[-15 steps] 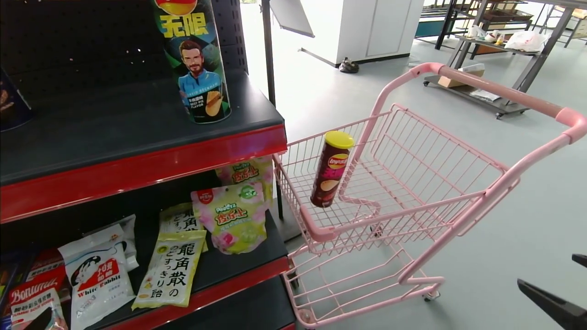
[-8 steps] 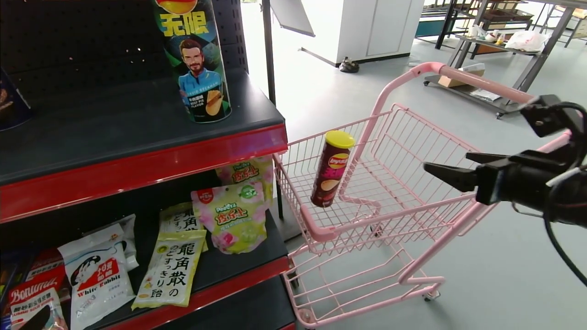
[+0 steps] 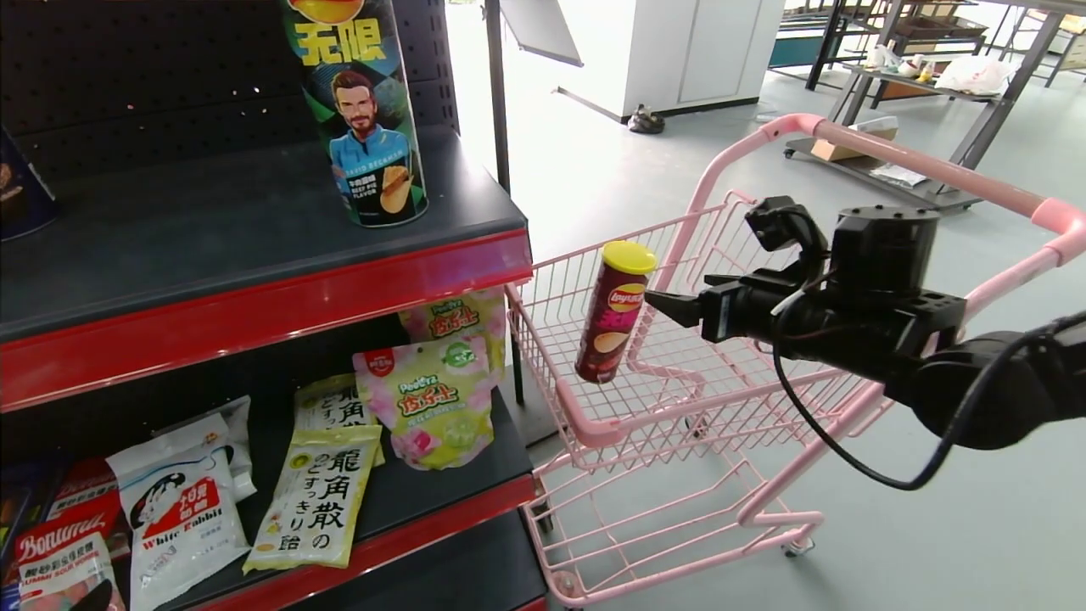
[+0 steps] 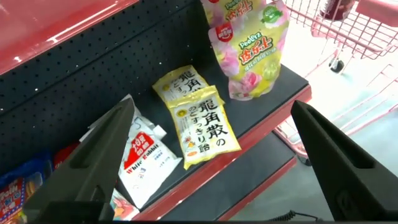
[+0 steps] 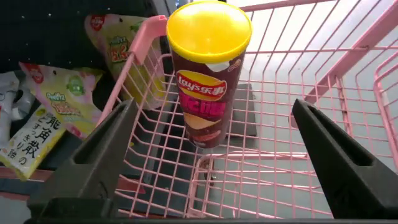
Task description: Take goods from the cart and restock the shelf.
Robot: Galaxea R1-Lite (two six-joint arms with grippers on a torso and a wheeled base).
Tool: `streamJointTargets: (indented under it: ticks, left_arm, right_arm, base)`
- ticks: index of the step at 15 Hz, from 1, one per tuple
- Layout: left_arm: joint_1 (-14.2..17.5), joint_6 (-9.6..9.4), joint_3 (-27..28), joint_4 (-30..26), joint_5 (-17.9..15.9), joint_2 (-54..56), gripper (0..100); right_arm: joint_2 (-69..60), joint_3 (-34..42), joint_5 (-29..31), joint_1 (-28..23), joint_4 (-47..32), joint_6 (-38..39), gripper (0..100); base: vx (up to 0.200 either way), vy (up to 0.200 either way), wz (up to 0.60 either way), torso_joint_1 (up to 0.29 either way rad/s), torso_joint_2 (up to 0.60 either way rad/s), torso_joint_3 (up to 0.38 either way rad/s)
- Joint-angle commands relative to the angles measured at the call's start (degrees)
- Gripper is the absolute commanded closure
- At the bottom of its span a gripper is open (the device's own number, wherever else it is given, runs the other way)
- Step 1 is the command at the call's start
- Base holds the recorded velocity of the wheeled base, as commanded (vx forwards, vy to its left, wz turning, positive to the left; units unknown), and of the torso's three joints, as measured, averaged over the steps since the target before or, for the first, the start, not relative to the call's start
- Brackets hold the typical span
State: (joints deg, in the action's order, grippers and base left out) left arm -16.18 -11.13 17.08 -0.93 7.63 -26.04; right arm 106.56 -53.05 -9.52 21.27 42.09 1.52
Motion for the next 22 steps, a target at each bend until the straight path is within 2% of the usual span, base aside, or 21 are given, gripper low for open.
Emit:
streamJointTargets:
  ticks: [1,13,17,20,21,22]
  left_arm:
    - [0.09,-0.03,-0.03,0.05,0.10,-0.33,0]
    - [0.09,-0.03,0.06,-0.22,0.37,-0.24,0]
    - [0.09,-0.03,0.06,-0.22,0.45,-0.24,0]
    - [0.09,-0.03,0.06,-0.30,0.54,-0.24,0]
    - [0.09,-0.03,-0.03,-0.30,0.54,-0.15,0]
    - [0.09,-0.03,-0.03,-0.30,0.54,-0.15,0]
  right_arm:
    - [7.52,-3.99,-0.06,0.44,0.36,0.15,0]
    - [19.57,-16.91,-0.15,0.44,0.36,0.67,0]
    - [24.84,-24.47,0.20,-0.09,0.09,1.11,0]
    - [26.77,-27.28,0.38,0.08,-0.52,1.20,0]
    - [26.77,-27.45,0.38,0.26,-0.61,1.20,100]
    - [26.68,-27.37,0.38,0.26,-0.61,1.20,100]
  base:
    - [0.000,0.000,0.00,0.000,0.00,0.000]
    - [0.000,0.000,0.00,0.000,0.00,0.000]
    - [0.000,0.000,0.00,0.000,0.00,0.000]
    - [0.000,0.000,0.00,0.000,0.00,0.000]
    - [0.000,0.000,0.00,0.000,0.00,0.000]
    - [0.000,0.000,0.00,0.000,0.00,0.000]
